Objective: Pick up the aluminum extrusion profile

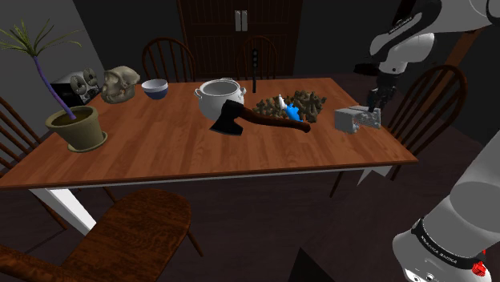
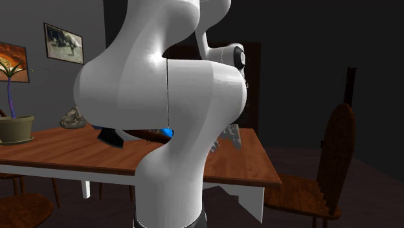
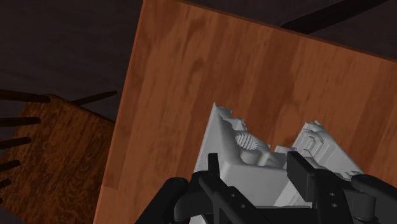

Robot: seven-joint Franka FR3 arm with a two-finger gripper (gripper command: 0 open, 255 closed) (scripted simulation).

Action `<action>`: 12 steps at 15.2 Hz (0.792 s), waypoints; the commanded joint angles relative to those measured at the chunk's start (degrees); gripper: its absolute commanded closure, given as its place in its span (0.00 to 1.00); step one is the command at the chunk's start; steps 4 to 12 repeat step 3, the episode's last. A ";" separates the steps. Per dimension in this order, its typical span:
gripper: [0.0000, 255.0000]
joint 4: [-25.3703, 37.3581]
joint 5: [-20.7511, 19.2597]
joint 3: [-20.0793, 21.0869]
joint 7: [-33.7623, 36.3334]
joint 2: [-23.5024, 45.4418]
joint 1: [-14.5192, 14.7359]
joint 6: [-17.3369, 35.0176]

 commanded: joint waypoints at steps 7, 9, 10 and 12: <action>1.00 0.62 -0.78 -0.16 0.47 -1.17 0.13 -1.56; 1.00 0.62 -0.78 -0.16 0.47 -1.17 0.13 -1.56; 1.00 0.62 -0.78 -0.16 0.47 -1.17 0.13 -1.56; 1.00 0.62 -0.78 -0.16 0.47 -1.17 0.13 -1.56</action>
